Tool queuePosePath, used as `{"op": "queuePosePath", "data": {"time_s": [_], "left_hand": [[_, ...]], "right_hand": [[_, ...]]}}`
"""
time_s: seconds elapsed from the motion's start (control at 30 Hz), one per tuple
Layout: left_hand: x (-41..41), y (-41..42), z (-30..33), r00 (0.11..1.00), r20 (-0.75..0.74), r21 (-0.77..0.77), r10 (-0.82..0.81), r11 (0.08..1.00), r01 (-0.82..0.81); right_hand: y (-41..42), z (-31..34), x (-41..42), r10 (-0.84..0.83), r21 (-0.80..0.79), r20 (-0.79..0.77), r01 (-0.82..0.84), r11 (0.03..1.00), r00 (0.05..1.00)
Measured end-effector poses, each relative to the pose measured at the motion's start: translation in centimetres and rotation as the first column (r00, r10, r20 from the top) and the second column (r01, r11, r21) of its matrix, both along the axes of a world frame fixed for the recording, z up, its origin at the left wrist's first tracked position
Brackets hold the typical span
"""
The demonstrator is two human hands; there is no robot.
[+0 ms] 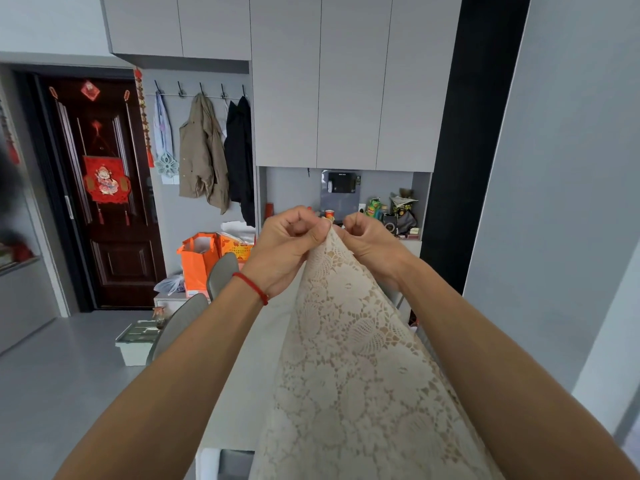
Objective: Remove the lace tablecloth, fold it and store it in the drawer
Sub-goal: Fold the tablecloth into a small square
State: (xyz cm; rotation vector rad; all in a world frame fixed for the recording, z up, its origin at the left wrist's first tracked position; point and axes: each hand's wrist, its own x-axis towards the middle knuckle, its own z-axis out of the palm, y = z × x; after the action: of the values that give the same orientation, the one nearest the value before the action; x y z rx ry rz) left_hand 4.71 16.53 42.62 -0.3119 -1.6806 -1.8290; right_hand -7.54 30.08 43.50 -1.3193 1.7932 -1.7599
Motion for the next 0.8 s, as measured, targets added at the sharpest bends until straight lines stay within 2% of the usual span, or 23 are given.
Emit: {"op": "queuePosePath", "data": {"time_s": [0.07, 0.13, 0.23, 0.27, 0.37, 0.5, 0.7, 0.8], "left_hand": [[-0.3, -0.2, 0.1, 0.999, -0.018, -0.022, 0.050, 0.998, -0.051], [-0.5, -0.6, 0.3, 0.988, -0.048, -0.013, 0.150, 0.988, -0.151], [-0.5, -2.2, 0.6, 0.956, -0.057, -0.008, 0.288, 0.957, -0.289], [-0.3, -2.9, 0.7, 0.945, -0.060, -0.013, 0.320, 0.947, -0.322], [0.7, -4.8, 1.1, 0.925, -0.066, -0.016, 0.375, 0.926, -0.377], [2.1, -6.4, 1.6, 0.906, -0.046, -0.008, 0.420, 0.907, -0.421], [3.5, -7.5, 2.7, 0.884, -0.103, -0.020, 0.455, 0.888, -0.460], [4.2, -8.1, 2.9, 0.872, -0.121, -0.058, 0.474, 0.874, -0.483]], "right_hand": [[0.3, 0.1, 0.1, -0.051, 0.044, -0.021, 0.052, 0.998, 0.998], [0.5, 0.3, 0.3, -0.080, 0.180, -0.040, 0.086, 0.980, 0.996], [2.3, -0.1, -0.1, 0.041, 0.335, 0.058, -0.058, 0.941, 0.997], [3.3, -0.6, -0.4, 0.040, 0.372, 0.062, -0.060, 0.926, 0.997], [6.6, -3.2, -1.5, -0.026, 0.471, -0.029, 0.036, 0.881, 0.999], [9.5, -7.6, -3.4, -0.048, 0.455, -0.102, 0.089, 0.886, 0.994], [9.5, -11.9, -4.1, -0.165, 0.229, -0.180, 0.204, 0.952, 0.970], [8.6, -13.4, -4.0, -0.192, 0.200, -0.263, 0.248, 0.948, 0.946]]}}
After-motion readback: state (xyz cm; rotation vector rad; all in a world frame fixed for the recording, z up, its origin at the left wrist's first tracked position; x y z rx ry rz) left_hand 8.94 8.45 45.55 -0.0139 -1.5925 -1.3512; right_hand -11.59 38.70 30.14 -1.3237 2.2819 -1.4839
